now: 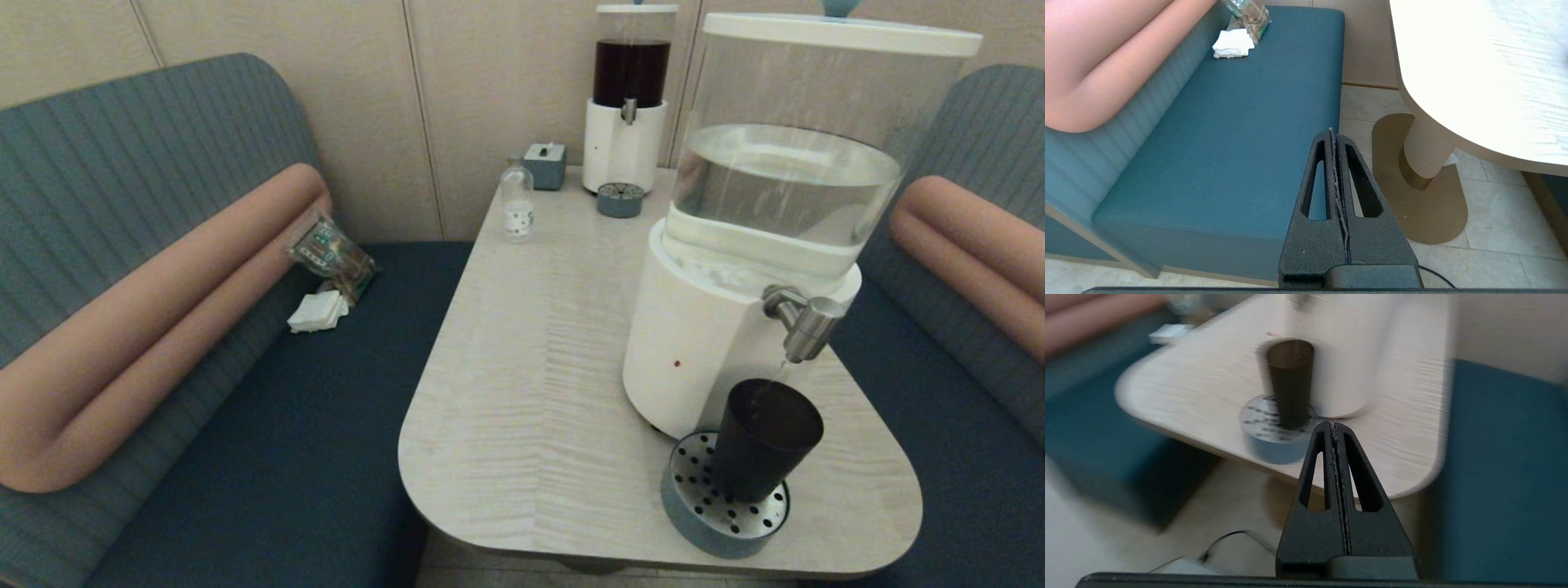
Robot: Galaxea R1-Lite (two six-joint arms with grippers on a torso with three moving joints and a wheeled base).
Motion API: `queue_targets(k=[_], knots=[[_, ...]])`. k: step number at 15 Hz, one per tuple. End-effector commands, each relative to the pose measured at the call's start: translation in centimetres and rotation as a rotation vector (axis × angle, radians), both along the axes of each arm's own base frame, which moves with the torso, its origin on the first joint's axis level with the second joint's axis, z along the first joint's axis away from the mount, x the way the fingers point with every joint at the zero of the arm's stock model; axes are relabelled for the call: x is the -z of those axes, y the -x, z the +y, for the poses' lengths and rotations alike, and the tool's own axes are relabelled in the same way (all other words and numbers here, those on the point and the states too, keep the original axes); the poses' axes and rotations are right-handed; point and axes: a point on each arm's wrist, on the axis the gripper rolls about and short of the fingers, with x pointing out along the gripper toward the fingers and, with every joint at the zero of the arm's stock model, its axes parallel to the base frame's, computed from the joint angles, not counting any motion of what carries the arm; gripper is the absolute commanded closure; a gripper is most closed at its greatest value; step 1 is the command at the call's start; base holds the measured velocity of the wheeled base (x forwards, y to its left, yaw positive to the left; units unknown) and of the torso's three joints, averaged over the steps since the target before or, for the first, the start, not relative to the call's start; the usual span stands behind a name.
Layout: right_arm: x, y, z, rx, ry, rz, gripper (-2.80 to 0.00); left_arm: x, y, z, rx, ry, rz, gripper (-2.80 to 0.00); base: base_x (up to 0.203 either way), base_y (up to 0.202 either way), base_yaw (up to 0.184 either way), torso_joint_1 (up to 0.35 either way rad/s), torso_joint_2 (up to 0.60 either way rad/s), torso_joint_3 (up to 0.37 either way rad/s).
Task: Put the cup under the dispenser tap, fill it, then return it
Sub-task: Turn off the faucet
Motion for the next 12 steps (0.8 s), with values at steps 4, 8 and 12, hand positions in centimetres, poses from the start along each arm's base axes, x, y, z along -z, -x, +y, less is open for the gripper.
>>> queue_targets(k=[4,8,12], knots=[[6.2,-3.0,-0.2,0.127,0.035,-0.066,0.0,0.0,0.0,0.0,-0.001,0.002,0.001,0.0,0.0,0.0,0.0,0.0,0.0,0.0],[7.7,-3.7,-0.4,0.183,0.054,-0.051,0.0,0.0,0.0,0.0,-0.001,0.0,0.001,0.0,0.0,0.0,0.0,0.0,0.0,0.0],[8.7,-3.7,-0.5,0.225,0.054,0.061,0.0,0.0,0.0,0.0,-0.001,0.001,0.0,0.0,0.0,0.0,0.0,0.0,0.0,0.0]])
